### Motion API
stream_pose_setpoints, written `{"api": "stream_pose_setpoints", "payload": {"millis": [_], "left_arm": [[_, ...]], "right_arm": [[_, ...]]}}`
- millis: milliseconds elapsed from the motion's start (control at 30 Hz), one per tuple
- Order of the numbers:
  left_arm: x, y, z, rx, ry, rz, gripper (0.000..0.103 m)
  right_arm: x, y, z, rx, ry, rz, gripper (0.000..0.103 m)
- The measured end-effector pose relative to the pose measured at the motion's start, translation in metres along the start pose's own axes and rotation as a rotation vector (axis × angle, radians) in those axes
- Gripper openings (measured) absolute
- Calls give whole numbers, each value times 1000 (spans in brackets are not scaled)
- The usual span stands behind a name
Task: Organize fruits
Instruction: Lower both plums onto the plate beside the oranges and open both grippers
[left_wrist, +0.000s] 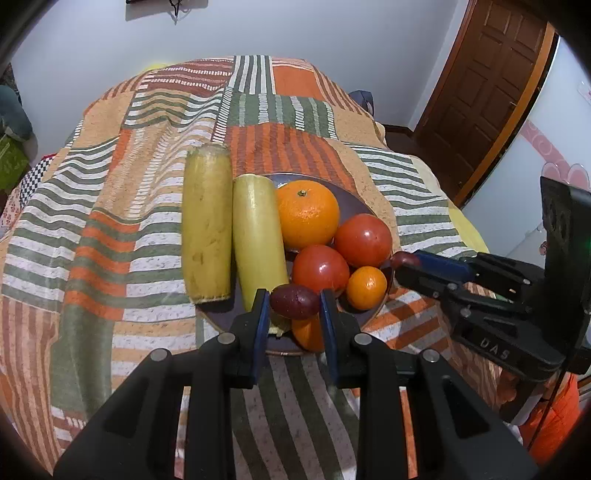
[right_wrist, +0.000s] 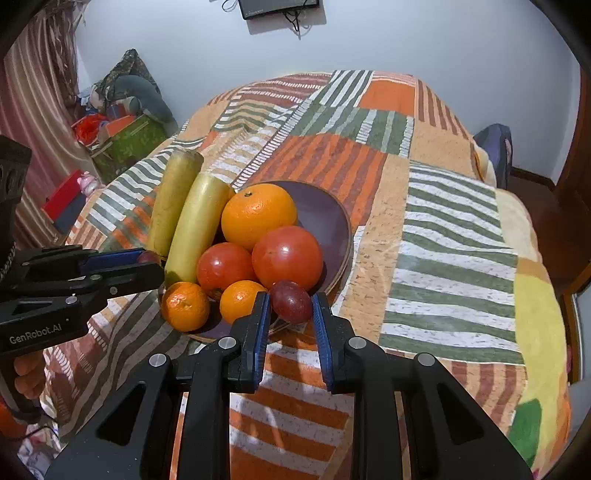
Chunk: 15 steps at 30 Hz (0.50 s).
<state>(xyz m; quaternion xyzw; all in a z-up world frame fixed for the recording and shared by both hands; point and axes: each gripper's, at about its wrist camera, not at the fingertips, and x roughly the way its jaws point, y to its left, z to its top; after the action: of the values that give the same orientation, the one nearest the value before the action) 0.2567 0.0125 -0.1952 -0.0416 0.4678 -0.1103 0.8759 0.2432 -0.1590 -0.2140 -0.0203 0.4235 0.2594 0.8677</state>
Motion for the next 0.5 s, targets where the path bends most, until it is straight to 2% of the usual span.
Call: {"api": "stream_pose_setpoints", "payload": {"millis": [333, 500], "left_arm": [[18, -5, 3, 3, 9, -21, 27], [19, -8, 2, 22, 6, -16, 31]], "right_arm": [[6, -5, -5, 17, 12, 18, 22], [7, -4, -5, 16, 4, 13, 22]]}}
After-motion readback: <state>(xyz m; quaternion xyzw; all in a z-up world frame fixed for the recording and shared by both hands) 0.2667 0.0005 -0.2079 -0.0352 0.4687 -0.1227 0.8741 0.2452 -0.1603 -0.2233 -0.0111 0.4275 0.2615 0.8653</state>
